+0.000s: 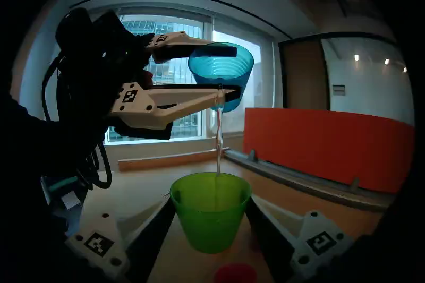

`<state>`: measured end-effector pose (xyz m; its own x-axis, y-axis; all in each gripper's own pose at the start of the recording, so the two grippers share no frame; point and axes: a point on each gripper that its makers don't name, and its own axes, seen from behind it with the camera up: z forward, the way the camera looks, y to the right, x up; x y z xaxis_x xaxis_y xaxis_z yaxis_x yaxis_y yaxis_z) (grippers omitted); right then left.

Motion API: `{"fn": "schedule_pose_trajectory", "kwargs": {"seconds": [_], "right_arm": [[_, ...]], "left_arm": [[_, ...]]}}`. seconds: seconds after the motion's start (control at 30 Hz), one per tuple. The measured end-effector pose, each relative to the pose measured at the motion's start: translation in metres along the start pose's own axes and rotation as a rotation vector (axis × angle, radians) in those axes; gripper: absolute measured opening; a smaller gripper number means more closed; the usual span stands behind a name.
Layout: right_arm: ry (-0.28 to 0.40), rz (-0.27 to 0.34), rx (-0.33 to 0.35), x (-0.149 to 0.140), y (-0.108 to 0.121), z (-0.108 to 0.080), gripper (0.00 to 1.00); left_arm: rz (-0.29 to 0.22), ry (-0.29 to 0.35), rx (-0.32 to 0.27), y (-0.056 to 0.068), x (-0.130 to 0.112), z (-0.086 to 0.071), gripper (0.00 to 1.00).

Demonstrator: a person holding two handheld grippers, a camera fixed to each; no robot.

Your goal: Pour water

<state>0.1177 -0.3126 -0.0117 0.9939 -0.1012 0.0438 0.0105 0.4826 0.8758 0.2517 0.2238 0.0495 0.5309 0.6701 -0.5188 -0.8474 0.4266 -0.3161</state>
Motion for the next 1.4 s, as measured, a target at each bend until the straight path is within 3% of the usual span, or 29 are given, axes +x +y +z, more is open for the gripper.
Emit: {"fn": "schedule_pose_trajectory", "kwargs": {"seconds": [1.17, 1.4], "right_arm": [[0.004, -0.009, -0.005, 0.0039, 0.0016, -0.0009, 0.9], [0.003, -0.012, -0.006, 0.0025, 0.001, -0.0006, 0.89]], "left_arm": [[0.147, 0.013, 0.024, -0.0073, 0.0072, -0.0043, 0.87], [0.176, 0.015, 0.022, -0.0041, 0.0075, -0.0058, 0.87]]}}
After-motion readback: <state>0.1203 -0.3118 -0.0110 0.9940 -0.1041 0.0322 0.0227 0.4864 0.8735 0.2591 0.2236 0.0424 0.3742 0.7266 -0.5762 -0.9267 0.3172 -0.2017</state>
